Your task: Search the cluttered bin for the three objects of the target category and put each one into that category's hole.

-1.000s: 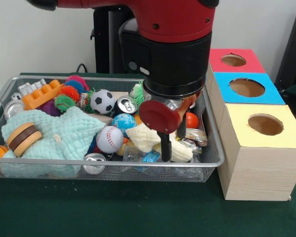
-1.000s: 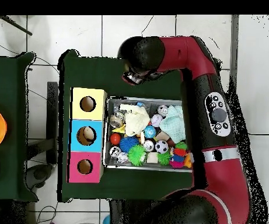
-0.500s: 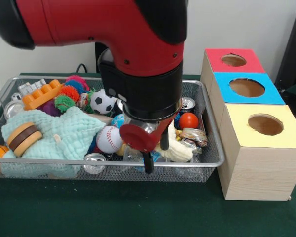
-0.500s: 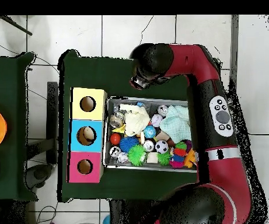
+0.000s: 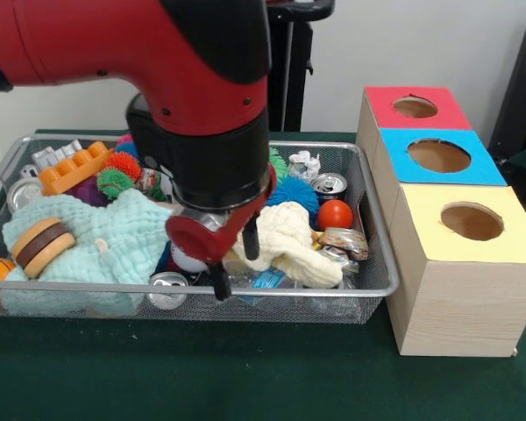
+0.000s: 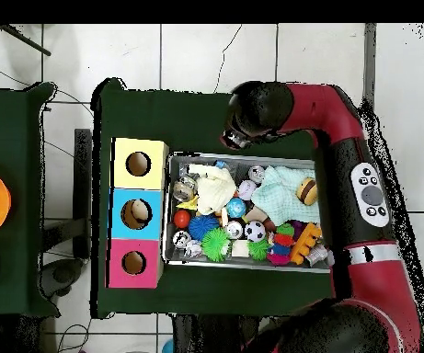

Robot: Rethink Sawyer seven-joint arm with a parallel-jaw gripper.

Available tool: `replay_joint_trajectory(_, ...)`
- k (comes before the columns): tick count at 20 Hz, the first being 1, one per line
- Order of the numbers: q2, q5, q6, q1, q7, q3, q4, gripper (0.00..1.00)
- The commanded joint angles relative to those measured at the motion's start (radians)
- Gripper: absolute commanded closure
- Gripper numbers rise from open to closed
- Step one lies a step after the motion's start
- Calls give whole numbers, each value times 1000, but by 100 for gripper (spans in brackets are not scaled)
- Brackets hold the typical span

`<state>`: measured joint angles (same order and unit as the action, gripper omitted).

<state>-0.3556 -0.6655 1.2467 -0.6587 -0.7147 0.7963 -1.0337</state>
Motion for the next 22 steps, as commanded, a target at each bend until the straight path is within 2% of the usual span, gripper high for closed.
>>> replay_joint_trajectory(1, -147, -17, -16, -54, 183, -47, -194, 0)
replay_joint_trajectory(6, -202, -11, -7, -71, 151, -42, -257, 0)
replay_joint_trajectory(10, -230, -16, -62, -75, 88, -41, -337, 0)
replay_joint_trajectory(14, -200, -27, -176, -72, -6, -42, -425, 0)
replay_joint_trajectory(22, -195, -19, -266, -58, -60, -66, -482, 0)
